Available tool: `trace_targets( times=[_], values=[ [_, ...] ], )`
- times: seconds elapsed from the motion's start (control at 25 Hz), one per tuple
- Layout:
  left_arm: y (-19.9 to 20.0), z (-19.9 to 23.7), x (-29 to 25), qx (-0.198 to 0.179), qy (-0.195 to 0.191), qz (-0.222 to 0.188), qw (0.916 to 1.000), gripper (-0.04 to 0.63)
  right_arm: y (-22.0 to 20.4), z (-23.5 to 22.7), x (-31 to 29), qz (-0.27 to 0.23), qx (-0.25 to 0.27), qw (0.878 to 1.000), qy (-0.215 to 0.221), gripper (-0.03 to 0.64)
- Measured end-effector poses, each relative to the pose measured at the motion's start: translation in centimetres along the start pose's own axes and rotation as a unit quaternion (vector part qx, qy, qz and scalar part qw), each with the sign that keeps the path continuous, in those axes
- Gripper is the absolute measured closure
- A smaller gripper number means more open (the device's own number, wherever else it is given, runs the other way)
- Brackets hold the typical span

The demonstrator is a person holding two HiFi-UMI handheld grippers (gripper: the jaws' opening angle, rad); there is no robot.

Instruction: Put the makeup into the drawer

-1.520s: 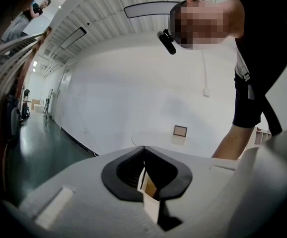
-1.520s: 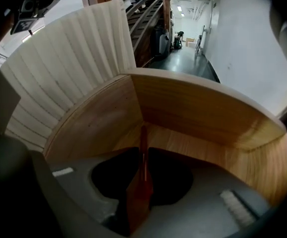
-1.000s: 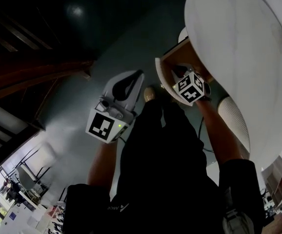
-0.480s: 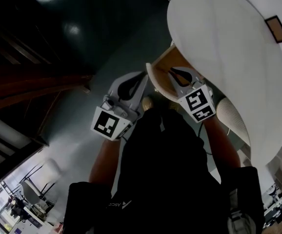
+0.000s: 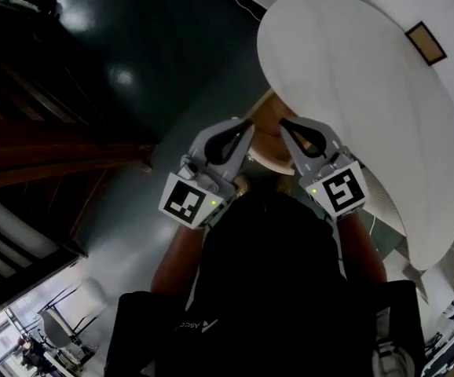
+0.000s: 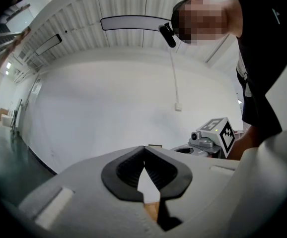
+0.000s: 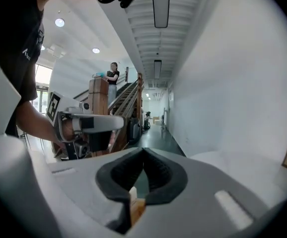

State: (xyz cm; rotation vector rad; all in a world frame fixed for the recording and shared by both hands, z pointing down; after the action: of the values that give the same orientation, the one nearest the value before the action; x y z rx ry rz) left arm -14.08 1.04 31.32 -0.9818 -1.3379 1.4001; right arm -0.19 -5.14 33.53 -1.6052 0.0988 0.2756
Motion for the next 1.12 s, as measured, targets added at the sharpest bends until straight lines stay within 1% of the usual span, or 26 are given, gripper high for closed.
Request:
trace_targets(
  times=[0.12,0.28,0.4,0.48,0.72,0.96,1.12],
  values=[
    [1.0,-0.8,-0.1,-0.008,-0.009,-0.001,0.9999,0.584,1.7,0.6,1.2,-0.036,0.000,0.999,-0.007,0.613],
    [2.6,-2.0,-0.3,-0.011,-0.019,-0.017,0.9996,0.584,3.9,1.2,3.1,-0.099,-0.018,0.995,-0.004,0.614],
    [3.6,-2.8,-0.4,-0.016,-0.024,-0.025,0.9993,0.584,5.0,1.5,4.5,-0.135,-0.005,0.991,-0.004,0.614],
    [4.0,-3.3,-0.5,-0.018,-0.024,-0.032,0.9990,0.584,5.3,1.6,5.2,-0.151,0.004,0.989,-0.003,0.614],
    [4.7,-4.1,-0.5,-0.023,-0.025,-0.040,0.9986,0.585,5.5,1.8,6.6,-0.162,0.002,0.987,-0.005,0.614],
    [5.1,-4.5,-0.6,-0.025,-0.028,-0.051,0.9980,0.584,5.3,2.0,7.3,-0.162,0.004,0.987,-0.011,0.614],
    [5.0,-4.8,-0.6,-0.023,-0.027,-0.046,0.9983,0.584,5.0,1.9,7.5,-0.161,0.000,0.987,-0.012,0.614]
  ],
)
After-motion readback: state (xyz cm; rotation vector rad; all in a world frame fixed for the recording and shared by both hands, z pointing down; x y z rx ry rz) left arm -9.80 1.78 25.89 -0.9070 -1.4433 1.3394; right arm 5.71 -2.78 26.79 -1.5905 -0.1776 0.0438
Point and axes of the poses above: the fingertips, and each gripper's own axes: x backward along the fingers, z to its left, y out of its top, the point moved 7 cm from there along x, backward along the fingers, and after that the axes turned 12 degrees about y, right-handed, at the moved point
